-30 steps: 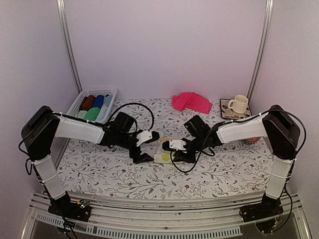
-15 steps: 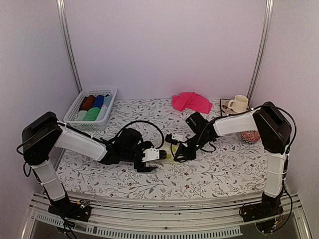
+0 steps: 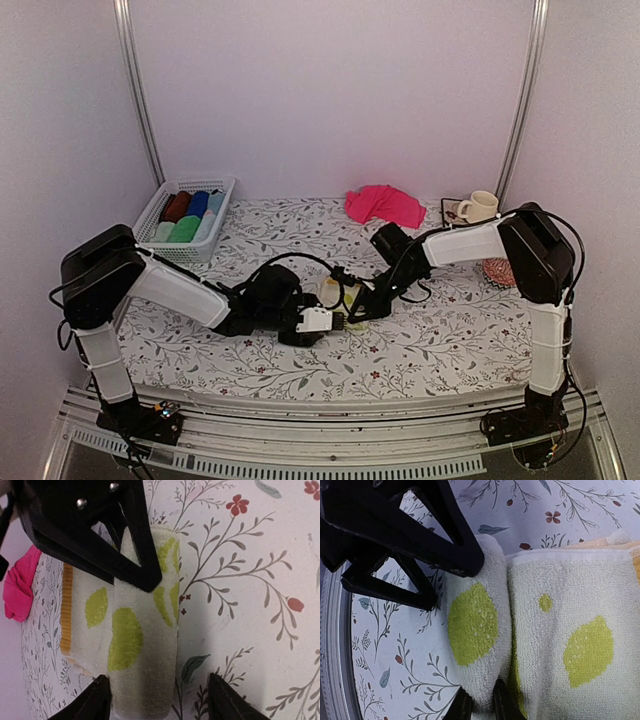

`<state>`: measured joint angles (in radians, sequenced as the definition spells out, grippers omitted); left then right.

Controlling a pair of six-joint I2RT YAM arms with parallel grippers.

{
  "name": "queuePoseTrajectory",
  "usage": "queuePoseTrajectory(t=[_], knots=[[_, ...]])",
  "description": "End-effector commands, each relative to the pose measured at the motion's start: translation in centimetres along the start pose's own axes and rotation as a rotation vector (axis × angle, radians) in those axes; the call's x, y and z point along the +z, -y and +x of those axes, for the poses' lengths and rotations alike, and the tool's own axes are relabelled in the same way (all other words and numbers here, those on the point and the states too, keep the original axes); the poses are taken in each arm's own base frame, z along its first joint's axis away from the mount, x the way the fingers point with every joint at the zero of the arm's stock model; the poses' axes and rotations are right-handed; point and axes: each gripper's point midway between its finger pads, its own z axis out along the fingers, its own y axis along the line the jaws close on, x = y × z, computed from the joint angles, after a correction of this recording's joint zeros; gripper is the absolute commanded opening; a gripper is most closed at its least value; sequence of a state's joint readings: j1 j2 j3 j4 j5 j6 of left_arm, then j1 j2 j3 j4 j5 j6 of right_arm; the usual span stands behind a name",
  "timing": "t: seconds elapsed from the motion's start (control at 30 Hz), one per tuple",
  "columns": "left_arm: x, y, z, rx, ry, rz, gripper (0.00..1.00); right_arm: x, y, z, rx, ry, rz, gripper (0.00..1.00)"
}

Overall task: Roll the towels
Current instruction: Roll the towel at the center of the board.

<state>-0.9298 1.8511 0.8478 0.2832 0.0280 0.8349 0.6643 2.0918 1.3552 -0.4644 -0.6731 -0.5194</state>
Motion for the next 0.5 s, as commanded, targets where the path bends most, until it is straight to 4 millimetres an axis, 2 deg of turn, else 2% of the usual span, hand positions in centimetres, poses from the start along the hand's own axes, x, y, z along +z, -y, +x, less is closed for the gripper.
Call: queuePoseTrajectory(t=[0.0,0.13,0.23,0.3,0.37,0.47], knots=[[1.2,-0.2,-0.2,0.029,-0.042,-0.010,0.65,0.8,0.3,1.6,0.063,-0.045,-0.024,0.15],[2.0,-0.2,0.4,0.028,-0.077,-0.011,0.61,0.7,0.1,1.6,0.065,-0.044,-0.032,0.15],[2.3,0.1,0.5,0.030,-0.084,-0.001,0.47,0.7,0.1,1.6,0.067,-0.042,-0.039,0.15],[2.3,0.3,0.6,0.033,-0.083,0.009,0.34,0.7,0.1,1.6,0.070,-0.044,-0.042,0.15],[2.2,0.6,0.6,0.036,-0.080,0.019,0.28,0.6,0.1,1.5,0.070,-0.039,-0.043,0.15],[2.2,1.2,0.5,0.036,-0.072,0.052,0.13,0.3,0.2,1.1,0.063,-0.032,-0.038,0.17]])
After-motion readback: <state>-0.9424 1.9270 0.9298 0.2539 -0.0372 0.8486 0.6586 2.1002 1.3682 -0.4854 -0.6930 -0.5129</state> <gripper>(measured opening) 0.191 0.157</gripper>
